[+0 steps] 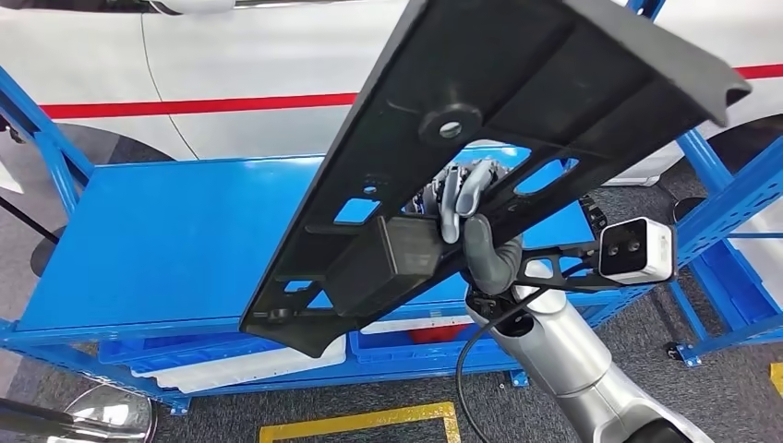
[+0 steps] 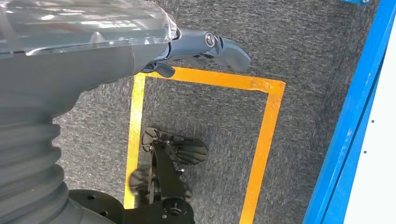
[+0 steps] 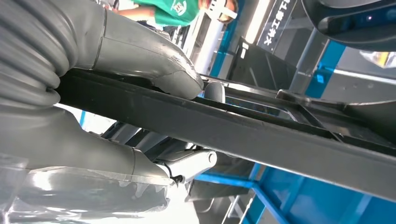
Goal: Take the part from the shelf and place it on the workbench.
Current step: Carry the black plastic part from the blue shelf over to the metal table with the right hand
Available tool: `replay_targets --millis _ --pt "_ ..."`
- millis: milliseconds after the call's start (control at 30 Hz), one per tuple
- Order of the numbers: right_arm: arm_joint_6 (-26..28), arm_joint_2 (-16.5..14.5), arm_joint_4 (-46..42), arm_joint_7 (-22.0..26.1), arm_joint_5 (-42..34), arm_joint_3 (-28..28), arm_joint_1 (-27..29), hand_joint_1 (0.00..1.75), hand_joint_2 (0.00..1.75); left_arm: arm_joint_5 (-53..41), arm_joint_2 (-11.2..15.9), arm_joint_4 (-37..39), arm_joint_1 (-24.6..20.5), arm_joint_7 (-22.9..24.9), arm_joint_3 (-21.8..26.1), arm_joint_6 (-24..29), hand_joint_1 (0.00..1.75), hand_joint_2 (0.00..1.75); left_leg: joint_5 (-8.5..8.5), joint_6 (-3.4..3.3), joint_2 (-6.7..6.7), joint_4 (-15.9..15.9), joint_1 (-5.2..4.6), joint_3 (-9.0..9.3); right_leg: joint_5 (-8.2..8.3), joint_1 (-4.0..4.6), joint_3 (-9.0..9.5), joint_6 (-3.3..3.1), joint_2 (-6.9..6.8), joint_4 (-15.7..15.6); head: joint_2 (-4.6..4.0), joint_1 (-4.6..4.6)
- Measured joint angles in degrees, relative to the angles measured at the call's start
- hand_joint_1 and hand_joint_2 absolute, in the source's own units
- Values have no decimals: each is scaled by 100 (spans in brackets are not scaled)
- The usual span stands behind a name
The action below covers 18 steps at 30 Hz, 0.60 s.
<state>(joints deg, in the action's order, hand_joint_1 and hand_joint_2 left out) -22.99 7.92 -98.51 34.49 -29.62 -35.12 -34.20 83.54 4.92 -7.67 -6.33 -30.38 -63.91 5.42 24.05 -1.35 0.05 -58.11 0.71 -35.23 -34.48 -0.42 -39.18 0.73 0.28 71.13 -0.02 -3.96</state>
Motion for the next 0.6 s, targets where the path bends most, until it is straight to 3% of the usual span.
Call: replay_targets --millis 33,67,100,200,233,333,367,433,500,533,567,600 --pt "0 1 18 3 -6 -19 -5 175 175 0 1 0 1 0 0 3 0 175 -15 -1 2 -11 0 -28 -96 -11 -70 15 -1 261 0 0" --pt "0 2 36 5 -11 -35 -9 175 175 0 1 0 2 0 0 4 0 175 -33 5 4 -24 0 -58 -78 -26 -44 30 -2 322 0 0" --pt "2 3 50 5 -16 -51 -20 175 175 0 1 0 3 0 0 5 0 175 -51 16 4 -39 2 -91 34 -45 88 43 -6 166 0 0" --pt "34 4 64 14 -36 -83 -91 175 175 0 3 1 4 0 0 21 0 175 -105 81 0 -103 -1 -183 402 -74 745 45 -20 -903 0 -1" --pt "65 7 62 20 -49 -90 -114 175 175 0 8 2 6 3 0 34 0 175 -128 116 -3 -116 -7 -201 442 -64 846 26 -17 -1097 0 -1" --pt "193 32 45 37 -116 -122 -163 175 175 0 26 11 23 112 -1 91 0 175 -203 236 -13 -113 -9 -237 522 -39 801 -81 1 -1162 0 1" --pt "228 45 31 39 -138 -136 -179 175 175 0 30 15 33 208 -3 108 0 175 -147 270 -14 -149 -1 -271 564 -44 768 -129 -4 -1171 0 1" --pt "275 86 -16 39 -168 -155 -206 175 175 0 40 21 55 449 -12 127 0 175 232 321 -14 -488 19 -403 660 -57 686 -219 -19 -1192 0 0" --pt "302 146 -69 39 -200 -170 -217 175 175 0 54 28 72 712 -34 133 0 175 751 357 -13 -1198 26 -596 747 -39 578 -256 -24 -1188 0 0" --pt "313 183 -87 39 -220 -173 -218 175 175 0 59 31 80 822 -45 134 0 175 893 366 -13 -1528 26 -650 794 -29 518 -258 -25 -1184 0 0" --pt "320 221 -102 39 -239 -175 -218 175 175 0 63 33 90 908 -54 136 0 175 911 366 -13 -1711 26 -631 840 -19 454 -257 -25 -1180 0 0" --pt "327 258 -116 39 -257 -176 -218 175 175 0 63 33 100 969 -58 136 0 175 822 354 -14 -1698 25 -517 886 -9 392 -252 -25 -1175 0 0"
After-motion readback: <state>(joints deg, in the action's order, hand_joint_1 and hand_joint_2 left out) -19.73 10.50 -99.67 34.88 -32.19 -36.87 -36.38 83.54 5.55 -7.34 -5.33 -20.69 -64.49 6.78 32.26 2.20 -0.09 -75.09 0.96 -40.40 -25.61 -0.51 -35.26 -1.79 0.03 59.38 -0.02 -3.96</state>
